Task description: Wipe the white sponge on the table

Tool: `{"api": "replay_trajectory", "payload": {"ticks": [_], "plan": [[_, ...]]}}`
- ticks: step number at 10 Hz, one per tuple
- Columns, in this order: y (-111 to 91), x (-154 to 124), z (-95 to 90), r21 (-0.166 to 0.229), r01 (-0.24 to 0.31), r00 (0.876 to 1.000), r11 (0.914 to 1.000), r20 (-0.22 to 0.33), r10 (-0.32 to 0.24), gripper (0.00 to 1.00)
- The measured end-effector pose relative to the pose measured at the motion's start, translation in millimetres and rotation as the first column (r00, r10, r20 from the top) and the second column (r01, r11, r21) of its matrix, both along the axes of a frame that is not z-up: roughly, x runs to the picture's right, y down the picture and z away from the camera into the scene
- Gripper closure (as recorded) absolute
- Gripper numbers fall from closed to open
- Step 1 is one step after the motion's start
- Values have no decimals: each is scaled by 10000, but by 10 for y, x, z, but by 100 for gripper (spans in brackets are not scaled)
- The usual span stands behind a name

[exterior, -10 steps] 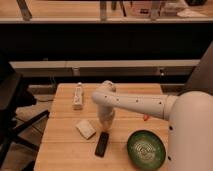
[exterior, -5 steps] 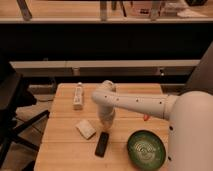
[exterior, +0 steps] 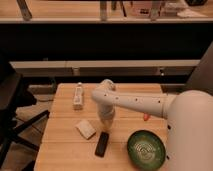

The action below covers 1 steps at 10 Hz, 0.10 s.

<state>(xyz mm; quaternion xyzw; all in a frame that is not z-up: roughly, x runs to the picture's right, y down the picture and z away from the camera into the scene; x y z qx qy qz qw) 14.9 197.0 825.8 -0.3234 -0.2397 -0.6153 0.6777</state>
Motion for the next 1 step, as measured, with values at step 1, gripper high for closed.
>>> {"api": "replay_trajectory", "payload": {"ticks": [1], "plan": [[-1,5,2,-7,23,10000,10000,8,-23,100]]}}
